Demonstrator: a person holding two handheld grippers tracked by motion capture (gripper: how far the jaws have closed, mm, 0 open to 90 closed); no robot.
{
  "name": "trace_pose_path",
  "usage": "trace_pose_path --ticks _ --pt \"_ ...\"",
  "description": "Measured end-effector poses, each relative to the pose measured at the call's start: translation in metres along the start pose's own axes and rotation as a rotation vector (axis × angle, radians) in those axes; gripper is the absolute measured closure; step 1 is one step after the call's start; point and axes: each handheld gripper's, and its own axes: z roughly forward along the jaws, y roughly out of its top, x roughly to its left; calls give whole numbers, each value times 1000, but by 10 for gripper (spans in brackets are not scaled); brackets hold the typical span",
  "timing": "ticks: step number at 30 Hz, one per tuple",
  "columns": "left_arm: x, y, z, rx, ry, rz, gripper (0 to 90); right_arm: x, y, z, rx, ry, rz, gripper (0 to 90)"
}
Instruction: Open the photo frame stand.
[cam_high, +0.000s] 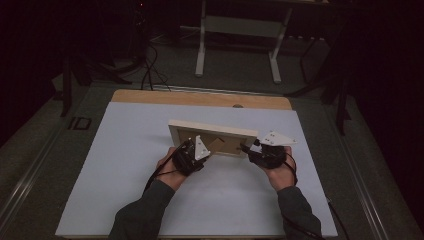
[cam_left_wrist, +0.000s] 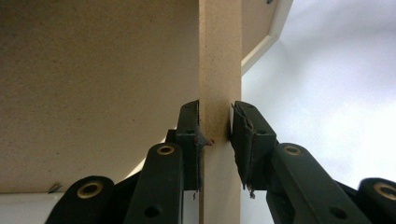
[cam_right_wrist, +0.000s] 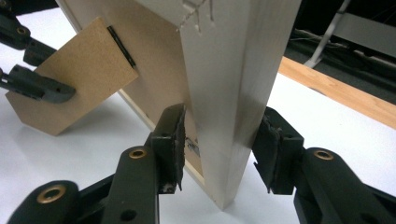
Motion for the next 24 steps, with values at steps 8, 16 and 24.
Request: trace_pose_path --ticks 8,16,24 --pt "10 3 5 -3 -3 -9 735 3 1 2 1 -40 1 575" --pt "13 3 6 7 -10 -11 730 7 0 3 -1 -62 -7 580" --pt "1 -2 -2 -3 -37 -1 740 13 -3 -1 -1 -56 -35 580"
